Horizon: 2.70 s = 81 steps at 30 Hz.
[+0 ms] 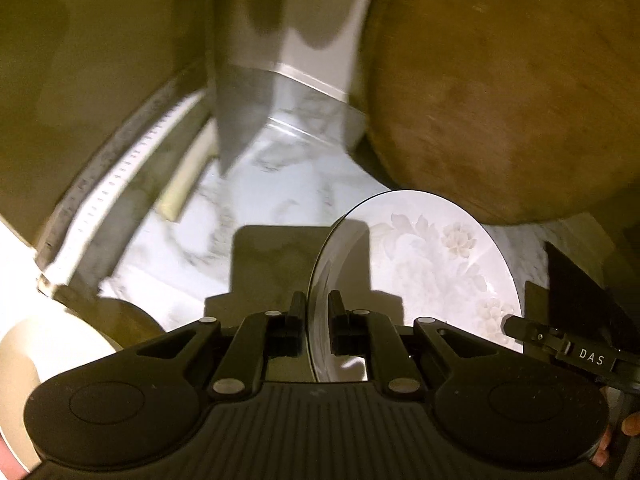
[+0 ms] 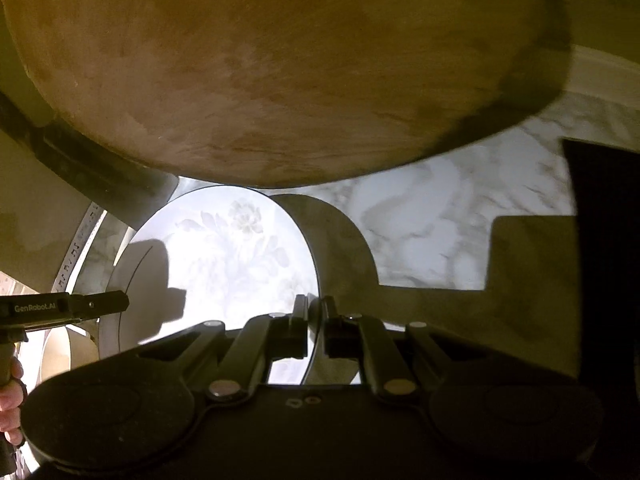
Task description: Organize plates and bowls
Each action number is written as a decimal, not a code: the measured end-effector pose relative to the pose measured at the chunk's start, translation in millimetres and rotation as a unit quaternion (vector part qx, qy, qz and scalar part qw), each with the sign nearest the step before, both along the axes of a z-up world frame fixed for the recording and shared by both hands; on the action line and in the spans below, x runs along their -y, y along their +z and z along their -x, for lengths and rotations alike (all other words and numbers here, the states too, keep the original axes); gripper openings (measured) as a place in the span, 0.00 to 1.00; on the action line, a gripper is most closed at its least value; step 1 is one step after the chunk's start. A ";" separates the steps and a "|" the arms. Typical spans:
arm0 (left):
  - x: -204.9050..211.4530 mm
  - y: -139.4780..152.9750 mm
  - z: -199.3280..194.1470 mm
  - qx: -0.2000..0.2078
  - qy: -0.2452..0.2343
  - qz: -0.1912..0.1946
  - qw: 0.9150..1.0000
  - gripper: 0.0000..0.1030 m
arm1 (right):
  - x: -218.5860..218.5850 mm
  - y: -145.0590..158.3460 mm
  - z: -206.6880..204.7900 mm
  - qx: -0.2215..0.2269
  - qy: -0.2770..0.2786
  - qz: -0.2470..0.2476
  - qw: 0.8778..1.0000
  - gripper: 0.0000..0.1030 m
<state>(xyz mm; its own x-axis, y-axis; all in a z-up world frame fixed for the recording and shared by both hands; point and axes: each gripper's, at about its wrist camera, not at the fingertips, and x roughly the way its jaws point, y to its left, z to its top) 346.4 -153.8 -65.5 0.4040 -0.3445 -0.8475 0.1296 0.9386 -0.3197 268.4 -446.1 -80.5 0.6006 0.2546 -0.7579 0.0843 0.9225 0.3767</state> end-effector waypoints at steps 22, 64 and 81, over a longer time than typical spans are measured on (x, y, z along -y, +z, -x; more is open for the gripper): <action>68.9 -13.2 112.4 -0.021 -0.127 0.004 0.992 0.10 | 52.7 -18.5 167.4 -0.015 -0.126 -0.008 0.992 0.05; 64.7 -12.5 156.3 0.007 -0.147 -0.021 0.989 0.10 | 36.8 -3.1 203.8 0.022 -0.107 0.042 0.993 0.28; 21.5 30.9 202.1 0.096 -0.137 -0.022 0.986 0.18 | -46.2 39.9 223.5 0.106 -0.022 0.083 0.991 0.54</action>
<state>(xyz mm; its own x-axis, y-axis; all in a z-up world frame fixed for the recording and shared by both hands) 144.2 -175.3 -34.6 0.4550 -0.4274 -0.7812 0.4334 0.8727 -0.2250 44.9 -400.0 -40.5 0.7583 0.1069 -0.6431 0.0605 0.9707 0.2327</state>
